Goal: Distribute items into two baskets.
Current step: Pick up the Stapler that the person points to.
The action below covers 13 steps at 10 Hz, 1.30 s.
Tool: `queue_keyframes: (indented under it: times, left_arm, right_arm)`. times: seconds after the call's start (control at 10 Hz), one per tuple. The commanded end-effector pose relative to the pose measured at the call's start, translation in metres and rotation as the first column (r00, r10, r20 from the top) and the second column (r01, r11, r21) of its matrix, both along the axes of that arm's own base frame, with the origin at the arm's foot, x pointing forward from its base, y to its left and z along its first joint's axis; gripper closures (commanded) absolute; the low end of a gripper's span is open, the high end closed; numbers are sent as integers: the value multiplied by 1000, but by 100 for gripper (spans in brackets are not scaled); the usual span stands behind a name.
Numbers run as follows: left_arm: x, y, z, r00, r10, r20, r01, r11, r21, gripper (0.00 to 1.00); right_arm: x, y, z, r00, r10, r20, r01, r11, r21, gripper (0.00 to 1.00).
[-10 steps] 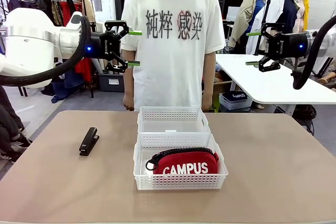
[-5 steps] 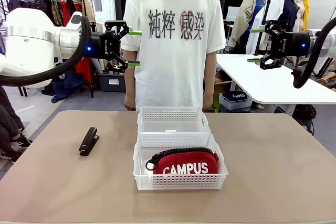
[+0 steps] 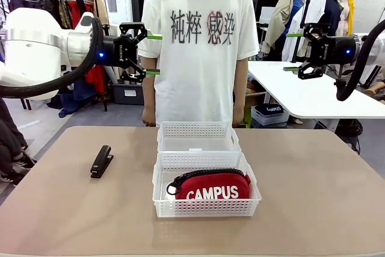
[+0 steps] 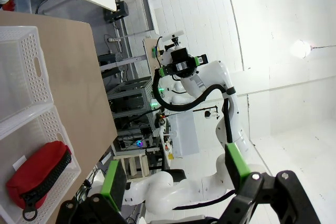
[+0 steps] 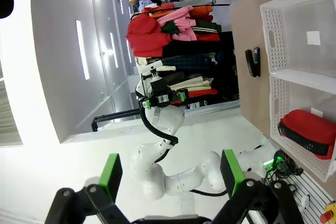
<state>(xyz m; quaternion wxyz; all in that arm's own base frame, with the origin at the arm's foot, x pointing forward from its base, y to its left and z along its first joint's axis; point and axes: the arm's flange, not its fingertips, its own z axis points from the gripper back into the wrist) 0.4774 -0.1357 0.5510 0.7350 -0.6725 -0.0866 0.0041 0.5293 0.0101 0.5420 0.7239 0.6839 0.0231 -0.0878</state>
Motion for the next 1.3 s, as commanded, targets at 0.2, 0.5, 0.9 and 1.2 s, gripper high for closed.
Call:
queue_keyframes:
  times: [0.2, 0.5, 0.9, 1.2]
  left_arm:
    - [0, 0, 2, 1000, -4, 0, 4, 1000, 0, 0]
    - [0, 0, 2, 1000, -4, 0, 4, 1000, 0, 0]
    - [0, 0, 2, 1000, -4, 0, 4, 1000, 0, 0]
    - [0, 0, 2, 1000, -4, 0, 4, 1000, 0, 0]
  right_arm:
    - [0, 0, 1, 1000, -2, -9, 2, 1000, -5, 0]
    - [0, 0, 1, 1000, -2, -9, 2, 1000, -5, 0]
    - [0, 0, 1, 1000, -2, -9, 2, 1000, -5, 0]
    - [0, 0, 1, 1000, -2, -9, 2, 1000, -5, 0]
